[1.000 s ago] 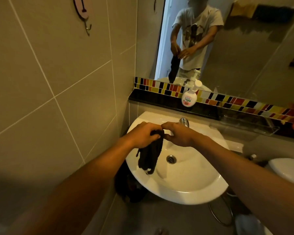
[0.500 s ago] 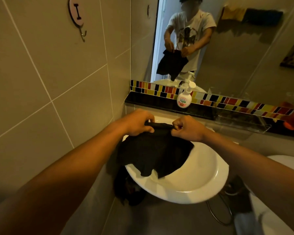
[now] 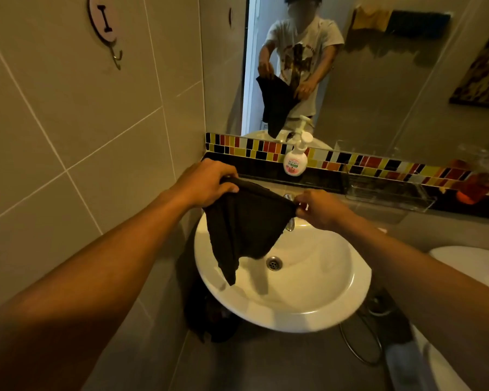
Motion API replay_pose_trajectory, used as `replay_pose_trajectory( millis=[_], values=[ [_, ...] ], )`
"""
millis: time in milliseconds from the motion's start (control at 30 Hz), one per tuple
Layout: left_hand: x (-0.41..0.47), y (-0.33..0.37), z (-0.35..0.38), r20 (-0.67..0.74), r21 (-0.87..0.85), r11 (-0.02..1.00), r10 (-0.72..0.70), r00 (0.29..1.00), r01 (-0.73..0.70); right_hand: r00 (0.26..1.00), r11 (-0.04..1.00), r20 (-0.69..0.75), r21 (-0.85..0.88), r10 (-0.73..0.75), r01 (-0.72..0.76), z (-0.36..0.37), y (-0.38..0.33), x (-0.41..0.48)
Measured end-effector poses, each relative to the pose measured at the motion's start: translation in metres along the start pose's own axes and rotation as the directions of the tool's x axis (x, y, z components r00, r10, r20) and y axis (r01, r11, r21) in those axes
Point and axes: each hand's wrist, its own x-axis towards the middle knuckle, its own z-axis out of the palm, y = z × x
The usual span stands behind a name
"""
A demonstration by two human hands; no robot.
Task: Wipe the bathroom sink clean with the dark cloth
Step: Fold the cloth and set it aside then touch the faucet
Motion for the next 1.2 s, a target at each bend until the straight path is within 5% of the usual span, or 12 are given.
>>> replay_pose_trajectory(
  millis=[200,400,567,700,800,1033,1200],
  values=[
    [-0.009,-0.018,0.001,0.073,0.171,0.974,-0.161,0.984,0.146,0.995,0.98,-0.086,0.194,0.057,-0.04,-0.017,0.023,-0.001],
    [-0.015,-0.028,0.021,0.108,-0.088,0.912,-0.391,0.914,0.401,0.971,0.899,-0.099,0.409,0.216,-0.158,-0.025,0.022,0.003],
    [-0.013,-0.018,0.028,0.214,-0.446,0.663,-0.573,0.791,0.601,0.903,0.568,0.077,0.755,0.422,-0.33,-0.016,0.009,0.003],
    [-0.003,0.013,0.028,0.311,-0.65,0.407,-0.628,0.713,0.642,0.886,0.302,0.204,0.888,0.416,-0.346,-0.013,-0.023,0.001],
    [0.004,0.033,0.034,0.374,-0.716,0.29,-0.607,0.701,0.634,0.936,0.315,0.173,0.91,0.307,-0.272,-0.008,-0.047,0.002],
    [0.005,0.043,0.041,0.417,-0.804,0.112,-0.594,0.688,0.584,0.992,0.563,-0.042,0.825,0.122,-0.034,0.009,-0.079,-0.005],
    [0.001,0.041,0.042,0.386,-0.823,0.125,-0.593,0.706,0.555,0.995,0.504,-0.064,0.864,0.078,0.016,0.011,-0.09,-0.012]
  ],
)
